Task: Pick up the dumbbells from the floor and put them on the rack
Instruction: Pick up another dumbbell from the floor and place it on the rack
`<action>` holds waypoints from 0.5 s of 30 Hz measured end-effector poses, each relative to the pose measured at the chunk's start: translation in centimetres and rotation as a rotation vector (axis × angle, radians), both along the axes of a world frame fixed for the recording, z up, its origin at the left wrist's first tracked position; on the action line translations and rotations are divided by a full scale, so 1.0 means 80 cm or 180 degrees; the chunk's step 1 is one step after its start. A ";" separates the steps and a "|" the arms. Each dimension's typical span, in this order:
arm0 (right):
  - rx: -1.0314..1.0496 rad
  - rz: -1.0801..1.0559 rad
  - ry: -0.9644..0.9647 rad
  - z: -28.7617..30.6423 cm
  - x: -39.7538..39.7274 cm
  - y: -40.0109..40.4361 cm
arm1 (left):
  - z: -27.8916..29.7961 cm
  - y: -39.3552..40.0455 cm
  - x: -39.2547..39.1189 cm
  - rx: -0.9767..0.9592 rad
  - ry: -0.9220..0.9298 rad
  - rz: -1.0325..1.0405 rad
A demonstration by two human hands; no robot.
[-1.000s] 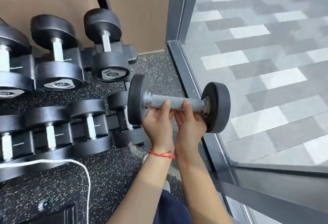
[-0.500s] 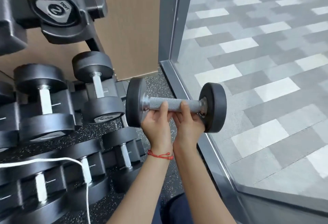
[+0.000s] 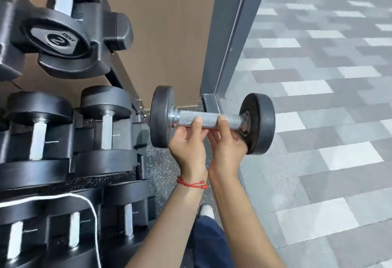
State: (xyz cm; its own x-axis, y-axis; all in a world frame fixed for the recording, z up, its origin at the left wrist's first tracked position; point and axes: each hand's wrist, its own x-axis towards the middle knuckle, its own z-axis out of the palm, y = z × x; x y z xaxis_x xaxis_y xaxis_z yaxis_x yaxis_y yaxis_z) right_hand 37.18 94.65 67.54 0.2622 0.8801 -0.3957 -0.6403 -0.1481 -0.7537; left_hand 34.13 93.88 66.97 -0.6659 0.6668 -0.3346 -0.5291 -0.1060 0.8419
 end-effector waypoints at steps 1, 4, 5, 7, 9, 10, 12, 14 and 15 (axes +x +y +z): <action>0.0020 0.0061 0.0007 0.003 0.004 0.017 | 0.004 0.016 0.005 0.0002 -0.0011 0.0060; 0.0109 0.0282 -0.0016 0.011 0.017 0.060 | 0.015 0.057 0.017 0.0022 -0.0045 0.0235; 0.0143 0.0368 -0.0043 0.015 0.020 0.074 | 0.018 0.070 0.019 0.0061 -0.0039 0.0277; 0.0173 0.0485 -0.0114 0.018 0.022 0.100 | 0.024 0.093 0.022 0.0082 0.0008 0.0366; 0.0164 0.0568 -0.0140 0.023 0.021 0.122 | 0.030 0.113 0.021 0.0088 0.0034 0.0463; 0.0160 0.0627 -0.0140 0.025 0.018 0.133 | 0.033 0.122 0.018 0.0115 0.0044 0.0513; 0.0138 0.0755 -0.0171 0.027 0.008 0.153 | 0.037 0.141 0.009 0.0146 0.0083 0.0635; 0.0125 0.0822 -0.0184 0.030 -0.006 0.172 | 0.039 0.161 -0.003 0.0147 0.0100 0.0723; 0.0119 0.0840 -0.0171 0.031 -0.014 0.184 | 0.040 0.171 -0.010 0.0156 0.0090 0.0750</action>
